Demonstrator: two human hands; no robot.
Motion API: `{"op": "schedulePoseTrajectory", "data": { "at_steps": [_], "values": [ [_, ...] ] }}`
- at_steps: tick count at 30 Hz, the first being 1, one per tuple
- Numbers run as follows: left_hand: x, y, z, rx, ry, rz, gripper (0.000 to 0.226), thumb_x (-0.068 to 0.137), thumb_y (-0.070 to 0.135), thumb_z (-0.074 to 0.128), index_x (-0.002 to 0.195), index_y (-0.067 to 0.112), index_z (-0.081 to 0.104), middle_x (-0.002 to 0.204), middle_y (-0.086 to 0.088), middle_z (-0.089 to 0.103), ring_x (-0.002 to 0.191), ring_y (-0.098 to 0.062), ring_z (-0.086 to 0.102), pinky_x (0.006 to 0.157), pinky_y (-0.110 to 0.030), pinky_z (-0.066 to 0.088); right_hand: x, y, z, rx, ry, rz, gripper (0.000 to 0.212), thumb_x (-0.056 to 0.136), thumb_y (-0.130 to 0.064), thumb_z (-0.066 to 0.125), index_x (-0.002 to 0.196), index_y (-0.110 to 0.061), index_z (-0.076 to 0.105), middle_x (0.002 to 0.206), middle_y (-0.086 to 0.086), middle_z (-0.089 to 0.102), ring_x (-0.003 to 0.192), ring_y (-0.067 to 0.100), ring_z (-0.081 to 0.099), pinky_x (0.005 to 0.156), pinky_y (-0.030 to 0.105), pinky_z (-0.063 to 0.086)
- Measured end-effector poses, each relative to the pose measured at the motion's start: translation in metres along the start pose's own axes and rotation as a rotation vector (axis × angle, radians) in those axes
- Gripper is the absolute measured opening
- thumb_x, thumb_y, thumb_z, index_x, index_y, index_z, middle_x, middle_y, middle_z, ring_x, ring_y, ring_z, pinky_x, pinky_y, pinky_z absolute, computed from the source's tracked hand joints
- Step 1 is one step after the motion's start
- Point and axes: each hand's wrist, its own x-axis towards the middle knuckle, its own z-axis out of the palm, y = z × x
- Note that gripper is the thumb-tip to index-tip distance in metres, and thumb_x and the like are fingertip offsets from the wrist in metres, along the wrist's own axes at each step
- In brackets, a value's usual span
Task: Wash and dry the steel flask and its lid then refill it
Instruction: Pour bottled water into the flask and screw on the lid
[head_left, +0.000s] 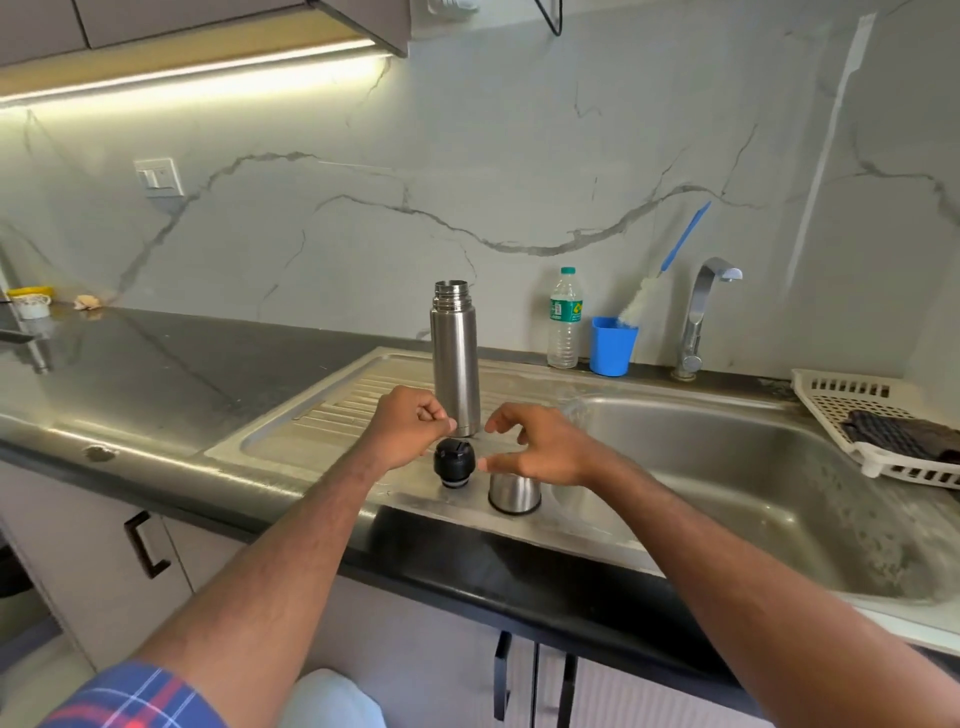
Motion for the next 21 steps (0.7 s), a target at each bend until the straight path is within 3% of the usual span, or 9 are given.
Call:
{"op": "schedulePoseTrajectory", "data": {
  "at_steps": [4, 6, 8, 11, 13, 17, 21],
  "values": [
    [0.005, -0.009, -0.006, -0.023, 0.038, -0.027, 0.011, 0.087, 0.011, 0.078, 0.081, 0.013, 0.070, 0.077, -0.011, 0.072, 0.056, -0.010, 0.063, 0.054, -0.025, 0.052, 0.020, -0.026, 0.014, -0.125, -0.042, -0.001, 0.065, 0.079, -0.060, 0.075, 0.134, -0.032, 0.056, 0.133, -0.009, 0.062, 0.117, 0.015, 0.056, 0.107, 0.050, 0.040],
    [0.009, -0.014, -0.008, -0.043, 0.058, -0.048, 0.010, 0.088, 0.010, 0.076, 0.094, 0.013, 0.069, 0.085, -0.007, 0.071, 0.070, -0.016, 0.067, 0.067, -0.034, 0.058, 0.028, -0.037, 0.024, -0.251, -0.051, 0.000, 0.065, 0.079, -0.058, 0.076, 0.136, -0.032, 0.055, 0.134, -0.009, 0.063, 0.125, 0.019, 0.055, 0.113, 0.060, 0.027],
    [0.015, -0.018, -0.009, -0.086, 0.083, -0.076, 0.019, 0.091, 0.012, 0.072, 0.108, 0.016, 0.065, 0.093, -0.002, 0.070, 0.084, -0.019, 0.068, 0.075, -0.037, 0.056, 0.036, -0.040, 0.032, -0.308, -0.038, 0.010, 0.059, 0.080, -0.051, 0.078, 0.132, -0.033, 0.058, 0.129, -0.008, 0.066, 0.124, 0.020, 0.056, 0.113, 0.062, 0.024],
    [0.031, -0.018, -0.006, -0.192, 0.143, -0.112, 0.027, 0.096, 0.026, 0.065, 0.121, 0.022, 0.057, 0.105, 0.004, 0.066, 0.098, -0.017, 0.065, 0.083, -0.041, 0.056, 0.042, -0.039, 0.033, -0.253, 0.013, 0.019, 0.049, 0.080, -0.047, 0.078, 0.124, -0.033, 0.061, 0.120, -0.010, 0.068, 0.114, 0.018, 0.060, 0.107, 0.055, 0.032],
    [0.043, -0.016, -0.001, -0.286, 0.186, -0.126, 0.036, 0.097, 0.042, 0.063, 0.126, 0.024, 0.054, 0.114, 0.006, 0.062, 0.104, -0.014, 0.062, 0.092, -0.047, 0.055, 0.045, -0.034, 0.024, -0.096, 0.074, 0.035, 0.044, 0.080, -0.043, 0.078, 0.120, -0.032, 0.064, 0.115, -0.009, 0.069, 0.107, 0.016, 0.062, 0.100, 0.046, 0.046],
    [0.070, -0.007, 0.011, -0.428, 0.184, -0.103, 0.074, 0.084, 0.064, 0.070, 0.141, 0.024, 0.046, 0.133, 0.006, 0.057, 0.119, -0.015, 0.058, 0.100, -0.041, 0.049, 0.048, -0.020, -0.005, 0.113, 0.244, 0.056, 0.037, 0.086, -0.028, 0.076, 0.121, -0.020, 0.067, 0.111, -0.004, 0.069, 0.102, 0.014, 0.063, 0.091, 0.030, 0.051],
    [0.094, 0.006, 0.026, -0.379, 0.162, -0.042, 0.081, 0.066, 0.048, 0.092, 0.131, 0.024, 0.049, 0.117, 0.011, 0.063, 0.105, -0.010, 0.063, 0.088, -0.033, 0.050, 0.051, 0.001, -0.034, 0.283, 0.441, 0.124, 0.039, 0.090, -0.023, 0.073, 0.128, -0.016, 0.066, 0.112, -0.002, 0.067, 0.103, 0.013, 0.063, 0.094, 0.027, 0.049]
  ]
}}
